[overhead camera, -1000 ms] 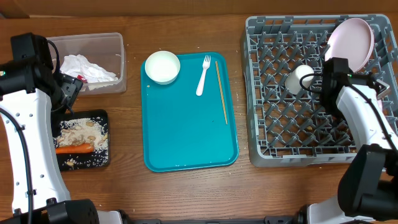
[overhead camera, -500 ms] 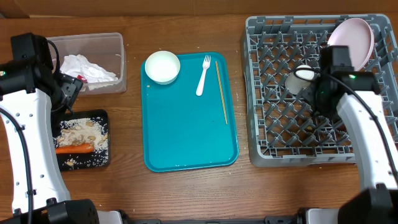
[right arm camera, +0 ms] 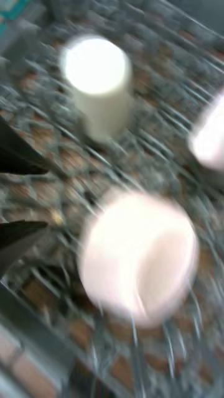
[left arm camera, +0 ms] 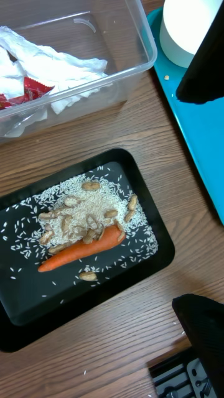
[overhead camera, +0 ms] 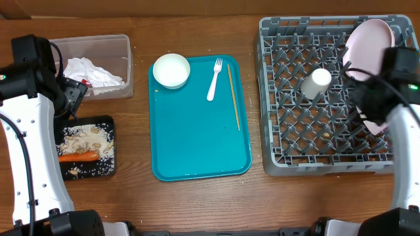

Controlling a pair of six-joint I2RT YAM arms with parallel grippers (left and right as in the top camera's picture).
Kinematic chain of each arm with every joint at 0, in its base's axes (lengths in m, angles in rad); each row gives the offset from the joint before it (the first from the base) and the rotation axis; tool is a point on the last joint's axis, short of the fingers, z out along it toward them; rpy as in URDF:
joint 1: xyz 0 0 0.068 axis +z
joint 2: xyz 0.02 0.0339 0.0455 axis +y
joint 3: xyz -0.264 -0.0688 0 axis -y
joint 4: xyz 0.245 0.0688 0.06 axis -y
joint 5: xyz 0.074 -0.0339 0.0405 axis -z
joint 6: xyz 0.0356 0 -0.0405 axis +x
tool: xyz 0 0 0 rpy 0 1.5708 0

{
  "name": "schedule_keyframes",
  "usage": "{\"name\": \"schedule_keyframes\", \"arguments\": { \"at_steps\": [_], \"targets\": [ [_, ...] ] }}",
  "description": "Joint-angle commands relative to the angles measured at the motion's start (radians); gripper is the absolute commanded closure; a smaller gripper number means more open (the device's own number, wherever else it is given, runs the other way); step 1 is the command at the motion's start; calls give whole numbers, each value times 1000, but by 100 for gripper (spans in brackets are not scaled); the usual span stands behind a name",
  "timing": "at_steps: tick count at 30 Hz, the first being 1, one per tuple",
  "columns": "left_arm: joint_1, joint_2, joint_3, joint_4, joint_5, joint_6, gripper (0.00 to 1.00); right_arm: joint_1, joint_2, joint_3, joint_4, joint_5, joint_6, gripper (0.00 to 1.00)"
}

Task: Sort waste into correct bins and load items into the dishwasher rack
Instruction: 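Lower the pink bowl into the rack, release, and raise the gripper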

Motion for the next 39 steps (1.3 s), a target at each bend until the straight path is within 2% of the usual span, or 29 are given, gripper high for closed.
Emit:
{"name": "schedule_keyframes", "arguments": {
  "at_steps": [1, 9, 13, 16, 18, 23, 29, 32, 34, 36, 38, 39],
  "targets": [
    [3, 6, 0, -2, -11, -18, 0, -130, 28, 20, 8, 67, -19, 75],
    [3, 6, 0, -3, -11, -18, 0, -188, 146, 17, 42, 46, -86, 77],
    [3, 6, 0, -2, -11, -18, 0, -177, 212, 16, 40, -63, -118, 78],
    [3, 6, 0, -2, -11, -18, 0, -175, 221, 16, 23, -108, -135, 82],
    [3, 6, 0, -2, -11, -18, 0, -175, 203, 25, 0, -110, -135, 86],
    [3, 6, 0, -2, -11, -18, 0, -175, 122, 60, -40, -159, -137, 87],
    [3, 6, 0, -2, -11, -18, 0, -169, 31, 93, -56, -426, -188, 86],
    [3, 6, 0, -2, -11, -18, 0, -121, 10, 93, -42, -526, -188, 85],
    [3, 6, 0, -2, -11, -18, 0, -58, 10, 93, -19, -555, -187, 80],
    [3, 6, 0, -2, -11, -18, 0, 23, 14, 91, 15, -555, -183, 67],
    [3, 6, 0, -2, -11, -18, 0, 133, 18, 91, 73, -555, -183, 46],
    [3, 6, 0, -2, -11, -18, 0, 195, 21, 91, 114, -556, -183, 27]
  ]
}}
